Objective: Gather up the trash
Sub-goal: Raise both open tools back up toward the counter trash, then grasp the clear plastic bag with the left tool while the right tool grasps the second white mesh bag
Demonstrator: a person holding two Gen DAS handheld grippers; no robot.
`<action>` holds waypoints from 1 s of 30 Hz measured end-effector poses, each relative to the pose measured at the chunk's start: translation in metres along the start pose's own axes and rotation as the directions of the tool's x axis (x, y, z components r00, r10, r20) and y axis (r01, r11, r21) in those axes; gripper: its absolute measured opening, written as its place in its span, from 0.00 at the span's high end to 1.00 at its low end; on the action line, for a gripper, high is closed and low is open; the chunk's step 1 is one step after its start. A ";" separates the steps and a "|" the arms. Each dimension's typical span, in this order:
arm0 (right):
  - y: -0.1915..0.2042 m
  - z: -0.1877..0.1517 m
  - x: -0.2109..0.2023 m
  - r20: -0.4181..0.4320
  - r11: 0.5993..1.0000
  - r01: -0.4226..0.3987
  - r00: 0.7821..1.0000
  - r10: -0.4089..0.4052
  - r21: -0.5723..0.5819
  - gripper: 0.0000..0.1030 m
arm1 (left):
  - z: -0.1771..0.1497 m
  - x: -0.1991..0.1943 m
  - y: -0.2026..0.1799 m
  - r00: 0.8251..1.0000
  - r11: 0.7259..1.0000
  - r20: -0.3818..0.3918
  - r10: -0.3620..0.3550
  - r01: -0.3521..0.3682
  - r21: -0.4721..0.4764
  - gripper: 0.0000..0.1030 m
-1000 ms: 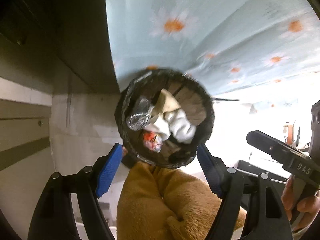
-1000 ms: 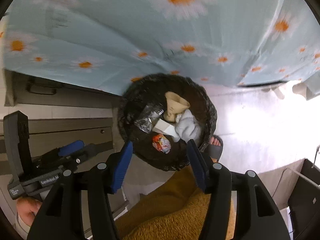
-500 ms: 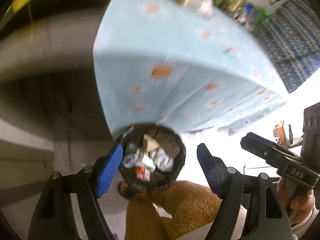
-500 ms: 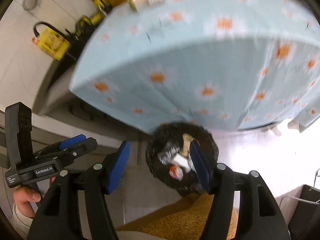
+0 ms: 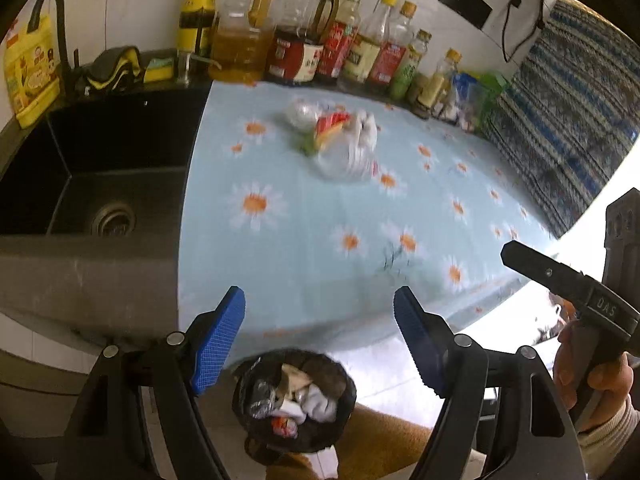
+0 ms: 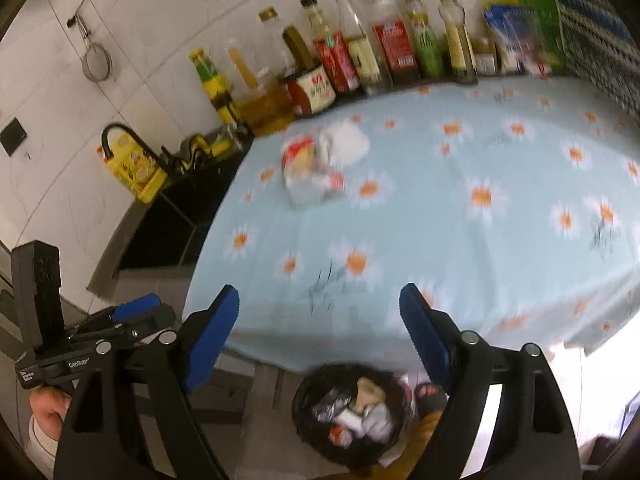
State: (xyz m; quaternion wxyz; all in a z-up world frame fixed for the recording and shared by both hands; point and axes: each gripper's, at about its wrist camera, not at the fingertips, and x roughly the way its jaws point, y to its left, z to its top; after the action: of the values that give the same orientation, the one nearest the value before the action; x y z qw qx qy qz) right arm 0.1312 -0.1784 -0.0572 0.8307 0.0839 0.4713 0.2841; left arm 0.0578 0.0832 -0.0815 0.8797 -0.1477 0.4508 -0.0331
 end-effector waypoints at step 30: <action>-0.149 0.164 0.118 -0.148 0.959 -0.281 0.948 0.281 0.018 0.14 | 0.127 0.190 -0.079 0.920 0.941 -0.224 0.321 -0.336 -0.032 0.15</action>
State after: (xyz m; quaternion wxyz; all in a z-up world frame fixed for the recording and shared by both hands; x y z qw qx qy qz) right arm 0.3721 -0.2150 -0.1156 0.7443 0.1273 0.5149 0.4057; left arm 0.2781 0.0009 -0.1373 0.8129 -0.0962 0.5627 0.1151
